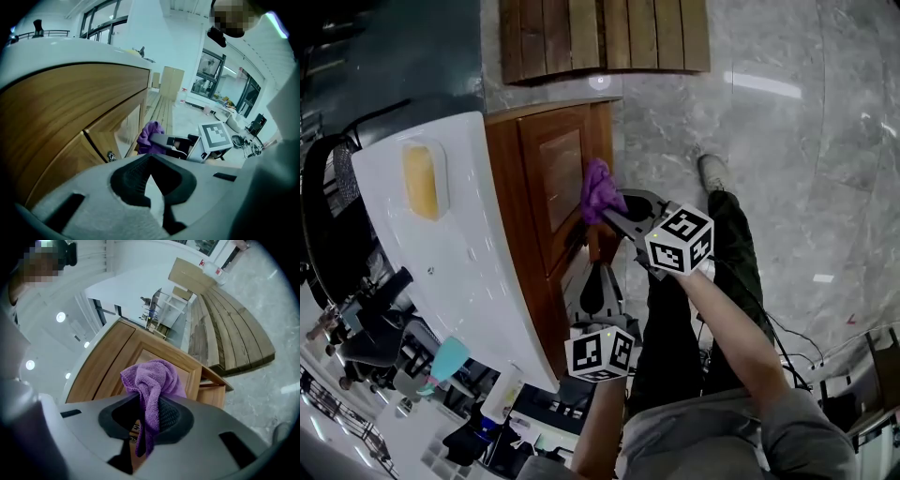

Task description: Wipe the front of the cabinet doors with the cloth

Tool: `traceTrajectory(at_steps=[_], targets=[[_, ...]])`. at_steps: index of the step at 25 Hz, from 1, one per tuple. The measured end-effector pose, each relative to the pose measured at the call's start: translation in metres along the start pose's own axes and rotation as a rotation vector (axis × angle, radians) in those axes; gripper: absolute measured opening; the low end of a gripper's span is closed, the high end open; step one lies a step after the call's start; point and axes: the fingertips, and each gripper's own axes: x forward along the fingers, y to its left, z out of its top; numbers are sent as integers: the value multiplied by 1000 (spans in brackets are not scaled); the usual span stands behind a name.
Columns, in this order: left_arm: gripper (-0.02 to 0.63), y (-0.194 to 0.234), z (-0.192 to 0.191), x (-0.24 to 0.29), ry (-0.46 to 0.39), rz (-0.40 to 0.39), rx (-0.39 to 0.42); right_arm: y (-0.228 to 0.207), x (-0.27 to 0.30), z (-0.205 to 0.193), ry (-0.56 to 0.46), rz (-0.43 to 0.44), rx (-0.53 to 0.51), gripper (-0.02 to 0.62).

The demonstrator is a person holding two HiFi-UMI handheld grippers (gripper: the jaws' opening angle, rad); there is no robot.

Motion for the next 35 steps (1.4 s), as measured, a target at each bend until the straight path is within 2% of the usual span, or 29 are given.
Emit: traceTrajectory(at_steps=[20,29,35], targets=[[6,13,2,-11,-8,39,-24,58,18,30,-32,152,-36,72],[6,21,2,-12,-3,36,-26,76,35,30,-22,185,-67,72],[6,25,-2,-12,10,36,-35,76,44,29,-16,176,-79,72]])
